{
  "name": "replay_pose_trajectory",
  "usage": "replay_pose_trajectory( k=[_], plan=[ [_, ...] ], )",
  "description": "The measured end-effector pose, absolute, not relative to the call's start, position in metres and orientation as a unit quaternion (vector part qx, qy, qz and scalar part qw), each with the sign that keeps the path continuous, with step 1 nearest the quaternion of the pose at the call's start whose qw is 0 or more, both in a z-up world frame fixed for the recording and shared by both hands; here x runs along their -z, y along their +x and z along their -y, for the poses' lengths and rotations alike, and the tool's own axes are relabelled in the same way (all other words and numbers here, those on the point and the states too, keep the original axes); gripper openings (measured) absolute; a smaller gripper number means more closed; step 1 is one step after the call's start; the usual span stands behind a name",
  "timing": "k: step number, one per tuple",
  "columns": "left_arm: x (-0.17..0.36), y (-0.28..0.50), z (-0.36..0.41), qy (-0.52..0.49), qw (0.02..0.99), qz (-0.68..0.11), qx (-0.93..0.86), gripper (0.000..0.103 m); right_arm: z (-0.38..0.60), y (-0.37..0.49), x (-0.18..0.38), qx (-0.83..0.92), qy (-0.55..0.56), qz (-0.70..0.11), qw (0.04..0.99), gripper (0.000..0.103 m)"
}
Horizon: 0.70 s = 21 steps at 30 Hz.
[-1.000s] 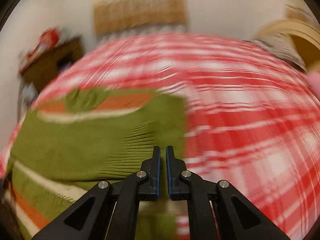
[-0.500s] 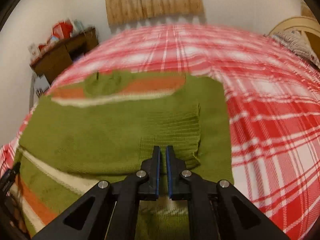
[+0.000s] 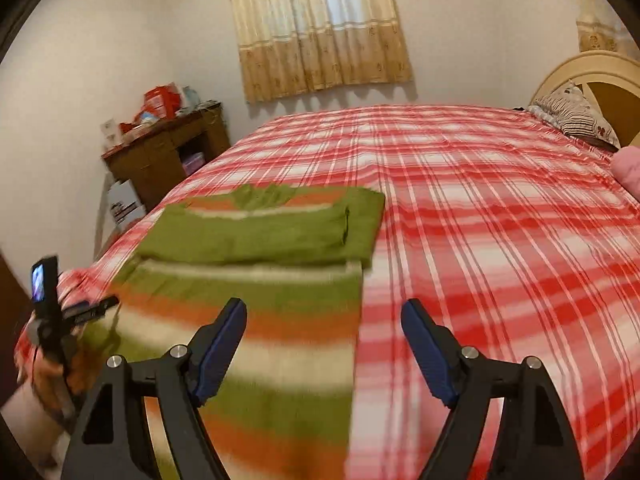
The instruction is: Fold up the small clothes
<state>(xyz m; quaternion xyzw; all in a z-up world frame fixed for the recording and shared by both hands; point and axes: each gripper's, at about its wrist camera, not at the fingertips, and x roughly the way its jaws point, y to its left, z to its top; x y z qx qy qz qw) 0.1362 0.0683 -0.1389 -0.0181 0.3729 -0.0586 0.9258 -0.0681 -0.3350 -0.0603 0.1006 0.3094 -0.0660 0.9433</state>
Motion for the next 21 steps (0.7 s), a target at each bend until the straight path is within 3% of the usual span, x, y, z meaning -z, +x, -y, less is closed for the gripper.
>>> replay_pose_trajectory(
  k=[9, 12, 19, 20, 21],
  plan=[
    [0.116, 0.052, -0.085, 0.015, 0.935, -0.327, 0.134, 0.103, 0.306, -0.144, 0.106, 0.041, 0.109, -0.383, 0.916, 0.078],
    [0.114, 0.046, -0.083, 0.03, 0.936, -0.322, 0.139, 0.103, 0.291, -0.153, 0.124, 0.019, 0.113, -0.41, 0.905, 0.062],
    [0.107, 0.035, -0.094, 0.015, 0.942, -0.309, 0.134, 0.103, 0.274, -0.149, 0.152, 0.019, 0.116, -0.441, 0.89, 0.06],
    [0.106, 0.035, -0.097, 0.012, 0.942, -0.308, 0.131, 0.103, 0.273, -0.148, 0.152, 0.012, 0.117, -0.443, 0.889, 0.056],
    [0.106, 0.034, -0.1, 0.009, 0.943, -0.306, 0.129, 0.103, 0.271, -0.148, 0.152, 0.001, 0.121, -0.448, 0.886, 0.042]
  ],
)
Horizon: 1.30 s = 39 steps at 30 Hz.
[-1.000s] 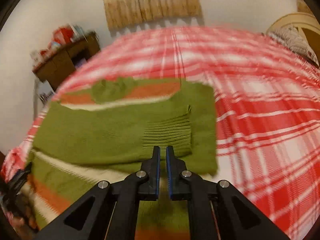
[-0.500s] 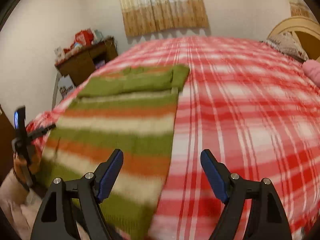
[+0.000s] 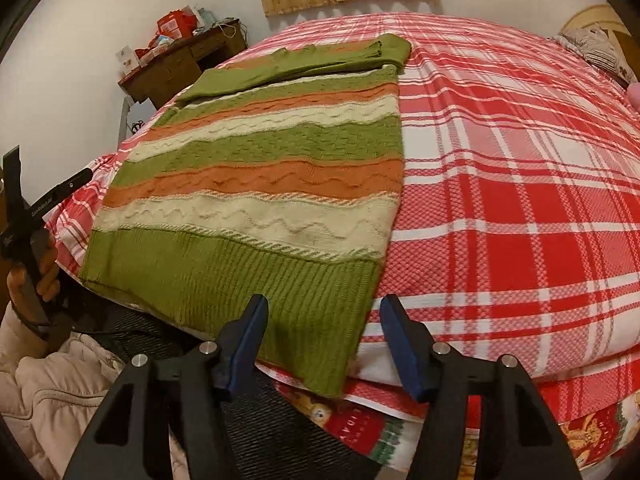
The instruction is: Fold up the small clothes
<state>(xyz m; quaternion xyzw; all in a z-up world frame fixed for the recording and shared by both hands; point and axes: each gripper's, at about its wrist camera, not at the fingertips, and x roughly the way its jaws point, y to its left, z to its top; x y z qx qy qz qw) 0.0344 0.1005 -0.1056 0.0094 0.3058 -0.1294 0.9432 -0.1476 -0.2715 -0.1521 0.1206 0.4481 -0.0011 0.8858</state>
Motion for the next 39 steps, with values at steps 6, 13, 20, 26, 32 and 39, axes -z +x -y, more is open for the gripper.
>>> replay_pose_trajectory(
  k=[6, 13, 20, 26, 32, 39],
  plan=[
    [0.101, 0.033, -0.115, -0.006, 0.947, -0.296, 0.124, 0.103, 0.273, -0.141, 0.163, -0.012, 0.158, -0.467, 0.87, 0.032],
    [0.101, 0.039, -0.118, -0.01, 0.947, -0.297, 0.125, 0.103, 0.284, -0.137, 0.168, -0.034, 0.213, -0.475, 0.853, 0.032],
    [0.091, 0.039, -0.124, -0.007, 0.952, -0.281, 0.117, 0.103, 0.281, -0.126, 0.154, -0.09, 0.232, -0.496, 0.832, 0.012],
    [0.077, 0.046, -0.136, -0.018, 0.957, -0.266, 0.11, 0.103, 0.288, -0.09, 0.113, -0.163, 0.304, -0.417, 0.841, 0.011],
    [0.069, 0.052, -0.146, -0.019, 0.959, -0.262, 0.103, 0.103, 0.321, -0.031, 0.083, -0.144, 0.336, -0.345, 0.865, 0.009],
    [0.071, 0.067, -0.158, -0.019, 0.956, -0.276, 0.097, 0.103, 0.368, 0.017, 0.093, -0.036, 0.348, -0.32, 0.88, 0.004]
  ],
)
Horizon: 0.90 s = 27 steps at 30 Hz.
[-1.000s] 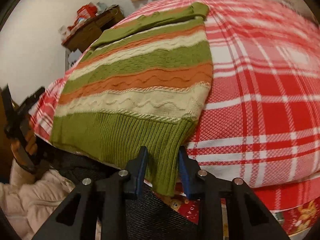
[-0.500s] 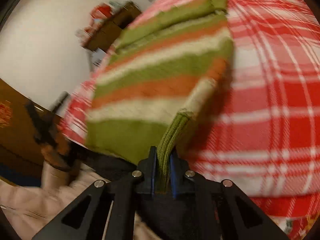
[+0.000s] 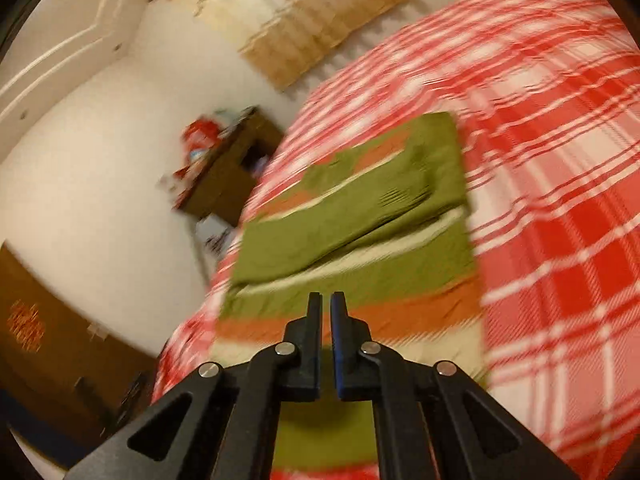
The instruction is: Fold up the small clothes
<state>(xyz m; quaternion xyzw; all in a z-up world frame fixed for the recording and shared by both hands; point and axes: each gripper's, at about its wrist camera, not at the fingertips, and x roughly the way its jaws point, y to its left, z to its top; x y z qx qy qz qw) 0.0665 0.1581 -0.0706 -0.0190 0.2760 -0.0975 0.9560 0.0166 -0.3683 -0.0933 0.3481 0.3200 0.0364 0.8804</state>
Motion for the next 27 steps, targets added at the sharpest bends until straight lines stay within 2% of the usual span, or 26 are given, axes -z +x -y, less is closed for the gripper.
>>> replay_pose_trajectory(
  k=[4, 6, 8, 9, 10, 11, 12, 21, 22, 23, 24, 25, 26, 27],
  plan=[
    [0.077, 0.073, -0.162, -0.005, 0.949, -0.298, 0.103, 0.103, 0.368, 0.009, 0.098, -0.039, 0.332, -0.316, 0.888, 0.004],
    [0.082, 0.074, -0.162, 0.001, 0.948, -0.303, 0.099, 0.103, 0.35, 0.003, 0.091, -0.056, 0.285, -0.321, 0.901, 0.005],
    [0.086, 0.076, -0.162, -0.005, 0.946, -0.309, 0.1, 0.103, 0.334, 0.005, 0.088, -0.066, 0.239, -0.345, 0.906, 0.012],
    [0.088, 0.078, -0.161, -0.012, 0.944, -0.314, 0.102, 0.103, 0.324, 0.007, 0.091, -0.078, 0.221, -0.36, 0.903, 0.035],
    [0.091, 0.081, -0.159, -0.019, 0.942, -0.319, 0.104, 0.103, 0.316, 0.009, 0.092, -0.091, 0.205, -0.37, 0.902, 0.068],
    [0.092, 0.083, -0.156, -0.025, 0.94, -0.324, 0.107, 0.103, 0.308, 0.011, 0.092, -0.095, 0.187, -0.371, 0.905, 0.079],
    [0.093, 0.084, -0.154, -0.028, 0.938, -0.326, 0.111, 0.103, 0.302, 0.013, 0.092, -0.093, 0.168, -0.366, 0.911, 0.083],
    [0.082, 0.077, -0.147, -0.011, 0.944, -0.312, 0.11, 0.103, 0.255, 0.068, 0.127, -0.122, 0.007, -0.426, 0.897, 0.082],
    [0.081, 0.077, -0.149, -0.013, 0.944, -0.313, 0.107, 0.103, 0.243, 0.07, 0.136, -0.137, -0.025, -0.443, 0.886, 0.077],
    [0.081, 0.079, -0.15, -0.014, 0.944, -0.313, 0.105, 0.103, 0.234, 0.069, 0.14, -0.133, -0.059, -0.443, 0.885, 0.076],
    [0.081, 0.079, -0.152, -0.015, 0.944, -0.312, 0.102, 0.103, 0.228, 0.065, 0.138, -0.134, -0.08, -0.434, 0.887, 0.06],
    [0.081, 0.079, -0.155, -0.015, 0.945, -0.312, 0.097, 0.103, 0.224, 0.062, 0.134, -0.153, -0.082, -0.436, 0.883, 0.027],
    [0.081, 0.081, -0.157, -0.015, 0.946, -0.311, 0.094, 0.103, 0.223, 0.059, 0.129, -0.153, -0.083, -0.442, 0.88, 0.014],
    [0.08, 0.082, -0.159, -0.017, 0.946, -0.311, 0.092, 0.103, 0.222, 0.056, 0.125, -0.147, -0.088, -0.443, 0.88, 0.013]
  ],
)
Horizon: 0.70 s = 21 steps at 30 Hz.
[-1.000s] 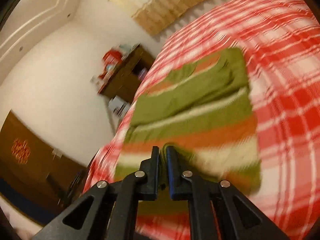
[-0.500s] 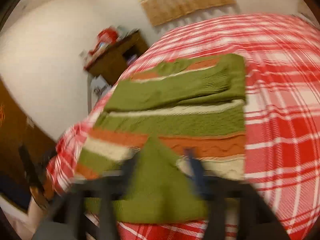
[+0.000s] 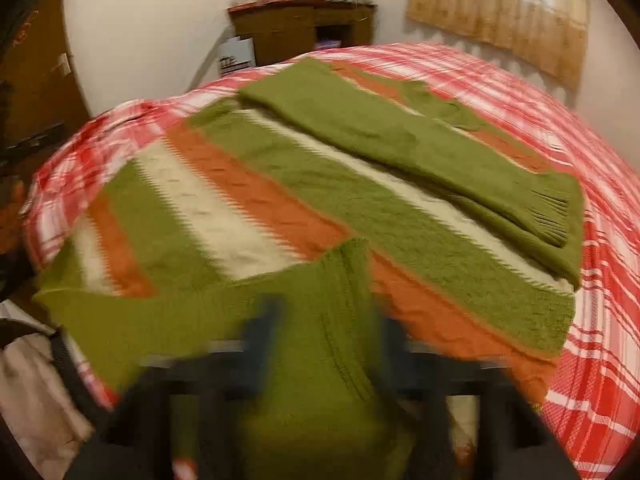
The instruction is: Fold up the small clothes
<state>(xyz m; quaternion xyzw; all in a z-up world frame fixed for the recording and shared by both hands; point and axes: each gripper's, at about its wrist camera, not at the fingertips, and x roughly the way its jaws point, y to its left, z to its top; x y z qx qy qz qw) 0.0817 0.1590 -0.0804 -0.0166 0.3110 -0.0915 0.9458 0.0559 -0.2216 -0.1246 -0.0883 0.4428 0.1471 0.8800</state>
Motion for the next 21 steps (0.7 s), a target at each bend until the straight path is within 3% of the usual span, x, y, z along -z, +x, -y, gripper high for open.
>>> replay_pose_trajectory(
  k=[3, 8, 12, 18, 21],
  plan=[
    [0.08, 0.086, -0.163, -0.02, 0.946, -0.311, 0.087, 0.103, 0.228, 0.041, 0.105, -0.133, -0.082, -0.41, 0.899, 0.012],
    [0.079, 0.093, -0.167, -0.014, 0.948, -0.308, 0.078, 0.103, 0.288, 0.041, 0.079, -0.042, 0.041, -0.348, 0.936, 0.012],
    [0.081, 0.097, -0.173, -0.025, 0.946, -0.312, 0.083, 0.103, 0.327, 0.05, 0.108, 0.009, 0.116, -0.369, 0.922, 0.012],
    [0.094, 0.106, -0.156, -0.024, 0.931, -0.337, 0.136, 0.103, 0.325, 0.05, 0.134, 0.015, 0.121, -0.385, 0.915, 0.012],
    [0.102, 0.11, -0.137, -0.018, 0.921, -0.348, 0.173, 0.098, 0.322, 0.056, 0.137, 0.017, 0.119, -0.385, 0.915, 0.012]
  ],
)
